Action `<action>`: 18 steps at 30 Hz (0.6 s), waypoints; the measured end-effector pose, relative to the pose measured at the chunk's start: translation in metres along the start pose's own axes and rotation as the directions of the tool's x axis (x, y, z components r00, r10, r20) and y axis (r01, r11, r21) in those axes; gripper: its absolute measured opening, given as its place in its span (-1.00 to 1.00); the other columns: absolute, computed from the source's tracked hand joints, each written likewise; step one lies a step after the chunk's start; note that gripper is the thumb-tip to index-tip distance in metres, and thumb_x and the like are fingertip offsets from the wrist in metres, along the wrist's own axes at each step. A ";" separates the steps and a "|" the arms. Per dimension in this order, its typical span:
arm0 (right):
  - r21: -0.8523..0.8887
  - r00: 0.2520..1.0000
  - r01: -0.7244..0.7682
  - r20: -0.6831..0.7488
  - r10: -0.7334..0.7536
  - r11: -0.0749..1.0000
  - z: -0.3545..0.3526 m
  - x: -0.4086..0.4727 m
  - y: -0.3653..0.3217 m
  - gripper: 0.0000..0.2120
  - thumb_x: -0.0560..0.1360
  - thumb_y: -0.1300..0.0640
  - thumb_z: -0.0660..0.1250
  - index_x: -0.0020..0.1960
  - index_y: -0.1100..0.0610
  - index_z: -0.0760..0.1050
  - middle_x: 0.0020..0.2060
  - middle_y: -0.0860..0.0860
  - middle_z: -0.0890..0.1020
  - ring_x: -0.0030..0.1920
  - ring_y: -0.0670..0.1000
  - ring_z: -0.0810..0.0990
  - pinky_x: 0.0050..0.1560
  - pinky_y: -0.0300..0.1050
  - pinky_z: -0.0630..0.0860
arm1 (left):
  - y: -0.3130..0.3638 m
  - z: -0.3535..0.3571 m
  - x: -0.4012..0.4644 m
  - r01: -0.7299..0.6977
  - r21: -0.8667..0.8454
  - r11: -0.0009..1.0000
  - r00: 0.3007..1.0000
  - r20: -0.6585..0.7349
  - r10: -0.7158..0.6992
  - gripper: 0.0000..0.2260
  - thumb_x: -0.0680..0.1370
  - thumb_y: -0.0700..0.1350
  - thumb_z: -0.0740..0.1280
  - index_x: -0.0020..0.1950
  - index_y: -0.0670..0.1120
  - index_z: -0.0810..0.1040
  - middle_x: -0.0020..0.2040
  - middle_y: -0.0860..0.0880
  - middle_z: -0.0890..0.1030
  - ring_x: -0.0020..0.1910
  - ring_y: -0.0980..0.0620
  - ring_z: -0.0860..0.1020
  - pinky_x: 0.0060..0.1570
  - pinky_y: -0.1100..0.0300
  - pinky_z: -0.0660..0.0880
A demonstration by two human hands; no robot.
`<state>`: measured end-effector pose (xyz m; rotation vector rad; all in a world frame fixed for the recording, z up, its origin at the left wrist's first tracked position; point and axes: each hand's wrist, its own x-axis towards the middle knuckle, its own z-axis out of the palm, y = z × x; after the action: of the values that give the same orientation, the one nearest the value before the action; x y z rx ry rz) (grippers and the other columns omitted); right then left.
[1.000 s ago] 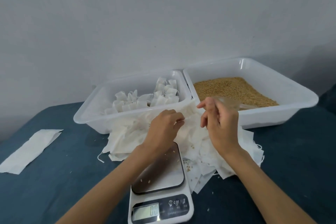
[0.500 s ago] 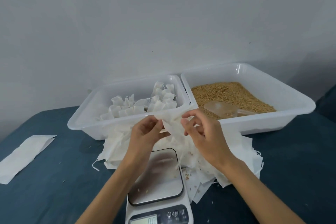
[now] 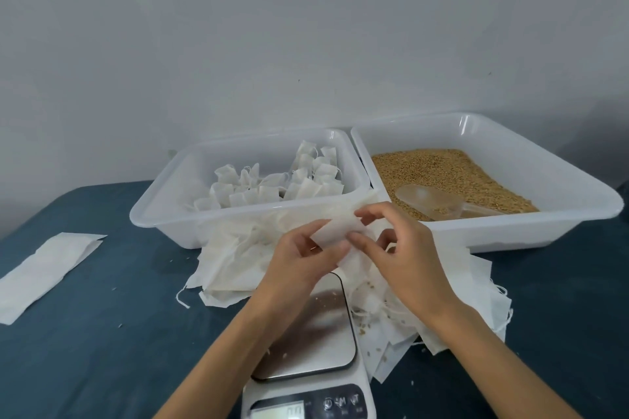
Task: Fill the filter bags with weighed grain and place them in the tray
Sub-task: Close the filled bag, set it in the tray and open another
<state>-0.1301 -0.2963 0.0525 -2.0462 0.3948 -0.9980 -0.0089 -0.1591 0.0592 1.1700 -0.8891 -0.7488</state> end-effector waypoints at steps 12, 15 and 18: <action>0.464 0.913 -0.380 0.325 0.246 0.800 -0.010 0.005 -0.014 -0.95 0.54 0.17 0.47 -0.09 0.14 0.68 -0.31 0.04 0.59 -0.46 -0.01 0.42 -0.51 -0.18 0.36 | 0.005 -0.010 -0.001 -0.058 -0.406 0.912 0.967 -0.251 -0.051 -0.81 0.47 -0.33 0.41 0.07 -0.26 0.65 0.06 -0.20 0.71 0.04 -0.09 0.70 0.05 0.12 0.66; 0.504 0.919 -0.379 0.306 0.250 0.776 -0.013 0.007 -0.014 -0.85 0.52 0.24 0.47 -0.22 0.09 0.66 -0.39 0.06 0.53 -0.44 0.01 0.41 -0.49 -0.18 0.42 | 0.005 -0.010 -0.003 -0.075 -0.289 0.954 0.943 -0.331 -0.026 -0.84 0.47 -0.38 0.43 -0.05 -0.15 0.70 -0.04 -0.12 0.73 -0.06 -0.05 0.70 -0.03 0.16 0.65; 0.461 0.940 -0.326 0.247 0.234 0.825 -0.009 0.005 -0.014 -0.81 0.49 0.22 0.50 -0.28 0.12 0.60 -0.45 0.12 0.50 -0.49 0.05 0.42 -0.46 -0.15 0.47 | 0.002 -0.009 -0.006 -0.069 0.207 0.976 0.849 -0.501 0.167 -0.67 0.54 -0.32 0.48 0.18 0.04 0.59 0.06 0.08 0.68 0.04 0.02 0.66 0.05 0.19 0.61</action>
<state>-0.1345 -0.2951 0.0692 -1.5357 0.2951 -0.6406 -0.0034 -0.1496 0.0592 1.3772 -0.5724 -0.2247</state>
